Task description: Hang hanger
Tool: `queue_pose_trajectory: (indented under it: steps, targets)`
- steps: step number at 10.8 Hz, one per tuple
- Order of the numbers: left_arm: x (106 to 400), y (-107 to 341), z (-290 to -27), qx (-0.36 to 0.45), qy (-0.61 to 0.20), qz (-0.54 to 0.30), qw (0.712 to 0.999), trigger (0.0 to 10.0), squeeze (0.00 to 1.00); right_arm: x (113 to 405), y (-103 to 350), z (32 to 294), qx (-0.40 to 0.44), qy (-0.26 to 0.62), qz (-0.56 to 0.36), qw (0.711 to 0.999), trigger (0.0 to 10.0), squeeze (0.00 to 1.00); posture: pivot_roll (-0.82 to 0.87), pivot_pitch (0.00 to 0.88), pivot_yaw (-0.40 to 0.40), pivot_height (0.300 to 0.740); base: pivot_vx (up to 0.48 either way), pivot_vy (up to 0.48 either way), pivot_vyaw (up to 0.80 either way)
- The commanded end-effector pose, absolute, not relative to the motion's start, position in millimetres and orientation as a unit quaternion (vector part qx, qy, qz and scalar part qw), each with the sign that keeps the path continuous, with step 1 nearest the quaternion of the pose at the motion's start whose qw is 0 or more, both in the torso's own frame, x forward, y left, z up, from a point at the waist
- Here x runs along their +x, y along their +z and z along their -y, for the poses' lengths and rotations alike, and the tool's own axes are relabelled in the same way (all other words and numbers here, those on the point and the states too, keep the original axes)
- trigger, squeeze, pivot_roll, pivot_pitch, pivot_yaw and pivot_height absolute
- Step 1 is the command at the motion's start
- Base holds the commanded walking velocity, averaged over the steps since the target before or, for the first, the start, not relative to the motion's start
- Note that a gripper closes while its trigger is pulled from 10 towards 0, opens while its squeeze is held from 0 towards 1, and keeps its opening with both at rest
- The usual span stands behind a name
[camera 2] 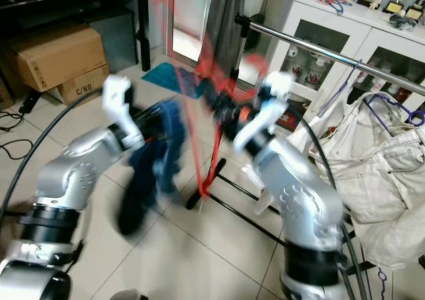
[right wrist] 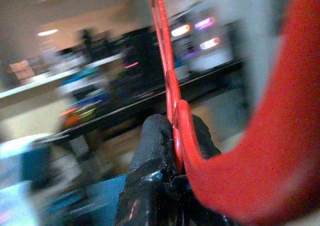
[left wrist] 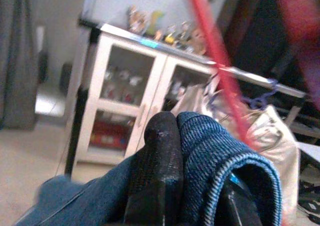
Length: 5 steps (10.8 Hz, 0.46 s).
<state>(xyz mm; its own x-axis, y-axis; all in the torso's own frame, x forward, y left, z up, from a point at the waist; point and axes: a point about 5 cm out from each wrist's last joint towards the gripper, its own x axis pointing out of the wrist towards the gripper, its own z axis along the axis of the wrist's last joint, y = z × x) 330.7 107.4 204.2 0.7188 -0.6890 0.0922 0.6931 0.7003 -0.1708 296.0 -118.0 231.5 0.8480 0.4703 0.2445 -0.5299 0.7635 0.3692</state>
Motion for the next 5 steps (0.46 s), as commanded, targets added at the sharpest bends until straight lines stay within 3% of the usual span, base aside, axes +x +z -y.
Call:
queue_pose_trajectory:
  steps: [1, 2, 3, 4, 5]
  targets:
    - [324.7, 201.1, -116.8, -0.083, -0.349, 0.003, 0.933, 0.0, 0.0, 300.7, 219.1, 147.4, 0.177, 0.175, 0.052, 0.967, 0.0, 0.0, 0.06, 0.0, -0.092, 0.74, 0.0, 0.0, 0.0]
    - [319.9, 191.8, -129.0, -0.067, -0.315, -0.014, 0.947, 0.0, 0.0, 297.6, 202.8, 153.6, 0.139, 0.158, 0.007, 0.978, 10.0, 0.0, 0.06, 0.0, -0.097, 0.74, 0.0, 0.0, 0.0]
    - [307.1, 171.2, -150.4, -0.059, -0.244, -0.061, 0.966, 1.8, 0.0, 283.1, 169.9, 158.5, 0.075, 0.15, -0.065, 0.984, 10.0, 0.0, 0.07, 0.0, -0.116, 0.74, 0.0, 0.0, 0.0]
    - [299.5, 159.1, -160.7, -0.054, -0.195, -0.098, 0.975, 5.9, 0.0, 275.3, 150.6, 165.3, 0.036, 0.123, -0.102, 0.987, 10.0, 0.0, 0.08, 0.0, -0.132, 0.74, 0.0, 0.0, 0.0]
    - [291.4, 157.0, -164.8, -0.046, -0.184, -0.096, 0.977, 10.0, 0.0, 269.6, 141.2, 171.1, 0.04, 0.101, -0.109, 0.988, 10.0, 0.0, 0.09, 0.0, -0.141, 0.74, 0.0, 0.0, -0.78]
